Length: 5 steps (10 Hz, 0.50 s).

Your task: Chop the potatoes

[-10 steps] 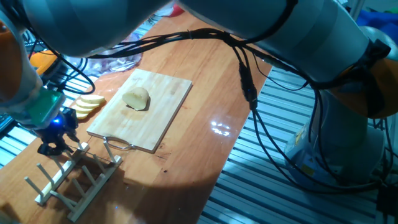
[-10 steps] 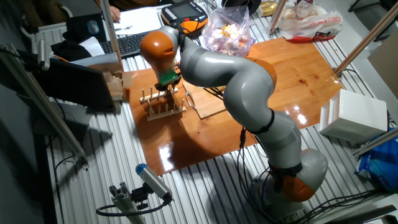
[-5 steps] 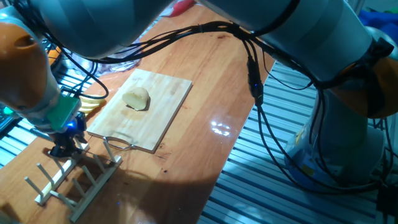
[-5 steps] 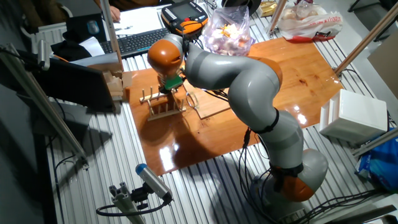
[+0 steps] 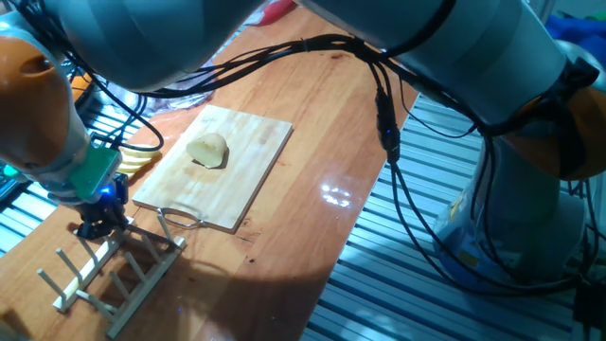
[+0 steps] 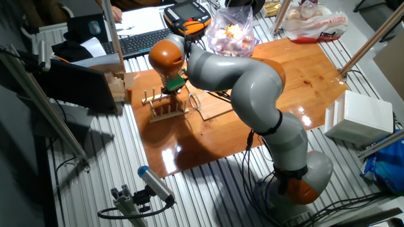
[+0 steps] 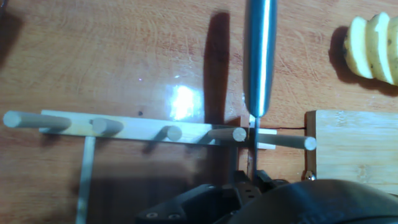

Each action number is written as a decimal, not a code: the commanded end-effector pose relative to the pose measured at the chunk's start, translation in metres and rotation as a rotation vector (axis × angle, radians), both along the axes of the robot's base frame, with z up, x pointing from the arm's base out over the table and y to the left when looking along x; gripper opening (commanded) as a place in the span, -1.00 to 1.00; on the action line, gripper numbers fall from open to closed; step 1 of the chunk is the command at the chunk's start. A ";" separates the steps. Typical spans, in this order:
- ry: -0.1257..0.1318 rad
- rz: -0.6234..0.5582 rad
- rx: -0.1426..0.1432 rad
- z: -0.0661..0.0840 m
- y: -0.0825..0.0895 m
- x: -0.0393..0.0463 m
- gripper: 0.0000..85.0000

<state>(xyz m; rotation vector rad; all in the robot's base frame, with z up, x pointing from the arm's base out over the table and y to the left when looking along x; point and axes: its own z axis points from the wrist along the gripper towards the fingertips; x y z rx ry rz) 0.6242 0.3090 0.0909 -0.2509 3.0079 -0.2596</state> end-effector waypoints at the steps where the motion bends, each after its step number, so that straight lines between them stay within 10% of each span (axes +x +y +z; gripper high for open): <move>1: 0.002 0.000 0.000 0.000 0.000 0.0002 -0.60; 4: -0.002 0.001 0.000 0.002 -0.002 0.0006 -0.60; 5: -0.006 0.006 0.003 0.003 -0.004 0.0012 -1.00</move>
